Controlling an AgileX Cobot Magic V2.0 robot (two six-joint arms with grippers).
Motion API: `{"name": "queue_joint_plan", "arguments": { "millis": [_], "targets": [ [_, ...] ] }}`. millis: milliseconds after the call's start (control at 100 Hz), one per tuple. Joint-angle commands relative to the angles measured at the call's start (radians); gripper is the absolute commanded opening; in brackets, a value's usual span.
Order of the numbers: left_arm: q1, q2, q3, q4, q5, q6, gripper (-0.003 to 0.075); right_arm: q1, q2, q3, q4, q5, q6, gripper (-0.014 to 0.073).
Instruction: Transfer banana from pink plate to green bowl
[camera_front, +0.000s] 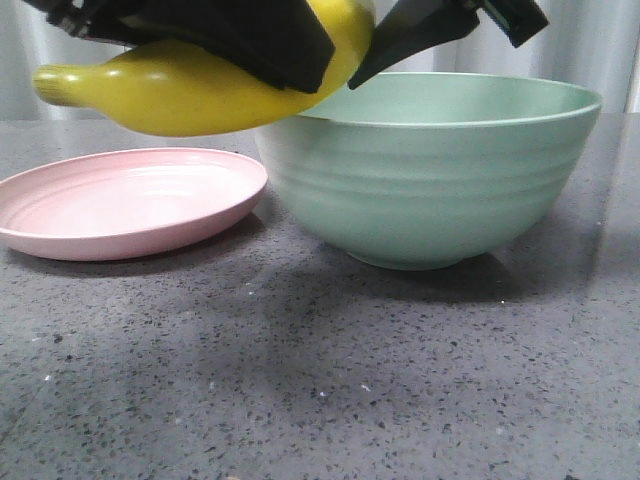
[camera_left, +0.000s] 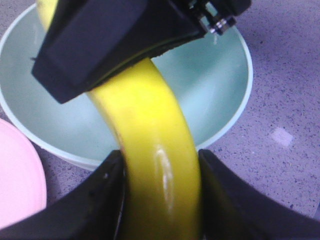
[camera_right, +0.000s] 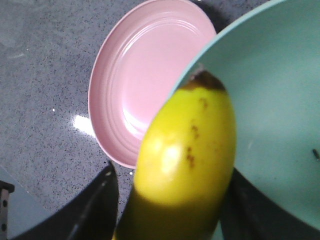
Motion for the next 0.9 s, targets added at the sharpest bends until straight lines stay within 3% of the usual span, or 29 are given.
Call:
{"name": "queue_joint_plan", "arguments": {
  "millis": [0,180,360,510,750,890],
  "targets": [
    [-0.008,-0.023,-0.034,-0.013,-0.091,0.009,0.0219,0.005,-0.031,-0.035,0.039,-0.046,-0.01,0.0245],
    [-0.008,-0.025,-0.036,-0.013,-0.104,0.009,0.0306,0.005,-0.031,-0.035,0.039,-0.044,-0.01,-0.0071],
    [-0.006,-0.067,-0.077,0.046,-0.095,0.009,0.0305,-0.017,-0.054,-0.057,0.033,-0.063,-0.015,-0.0071],
    [-0.006,-0.118,-0.12,0.049,-0.097,0.009,0.0305,-0.084,-0.081,-0.105,0.005,-0.065,-0.095,-0.0071],
    [-0.006,-0.155,-0.129,0.049,-0.103,0.009,0.0305,-0.136,-0.064,-0.113,-0.227,-0.118,-0.099,-0.0071],
    [-0.006,-0.155,-0.129,0.049,-0.103,0.009,0.0305,-0.136,-0.037,-0.113,-0.243,-0.125,-0.099,-0.0061]
  ]
}}
